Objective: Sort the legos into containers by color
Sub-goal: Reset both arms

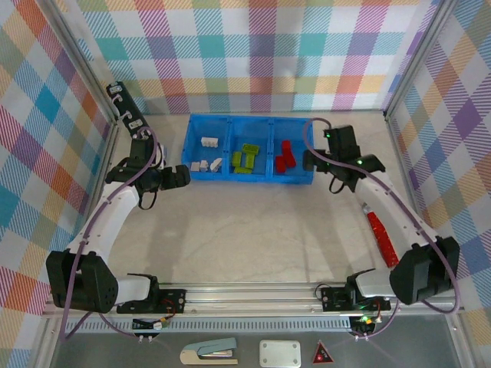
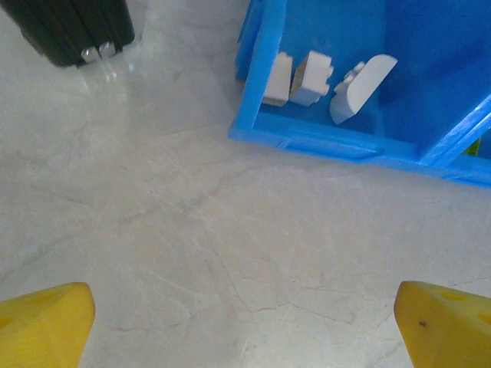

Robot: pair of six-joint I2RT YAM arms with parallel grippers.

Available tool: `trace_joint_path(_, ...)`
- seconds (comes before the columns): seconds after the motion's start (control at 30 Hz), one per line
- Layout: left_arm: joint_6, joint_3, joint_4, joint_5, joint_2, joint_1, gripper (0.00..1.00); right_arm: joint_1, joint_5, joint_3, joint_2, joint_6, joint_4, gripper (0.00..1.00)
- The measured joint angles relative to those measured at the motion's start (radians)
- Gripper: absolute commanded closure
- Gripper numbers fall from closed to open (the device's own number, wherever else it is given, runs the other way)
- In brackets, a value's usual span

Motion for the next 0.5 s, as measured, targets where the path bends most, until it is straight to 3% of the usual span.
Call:
trace_joint_path(0.23, -0.11, -0.011, -0.003, -0.013, 0.044, 0.0, 0.0, -0.081, 0.115, -0.206, -0.095, -0.031, 0.071, 0.01)
trace_joint_path(0.5, -0.14, -0.247, 0.232, -0.134, 0.009, 0.0, 0.0, -0.131, 0.203, -0.469, -0.124, -0.056, 0.327, 0.01)
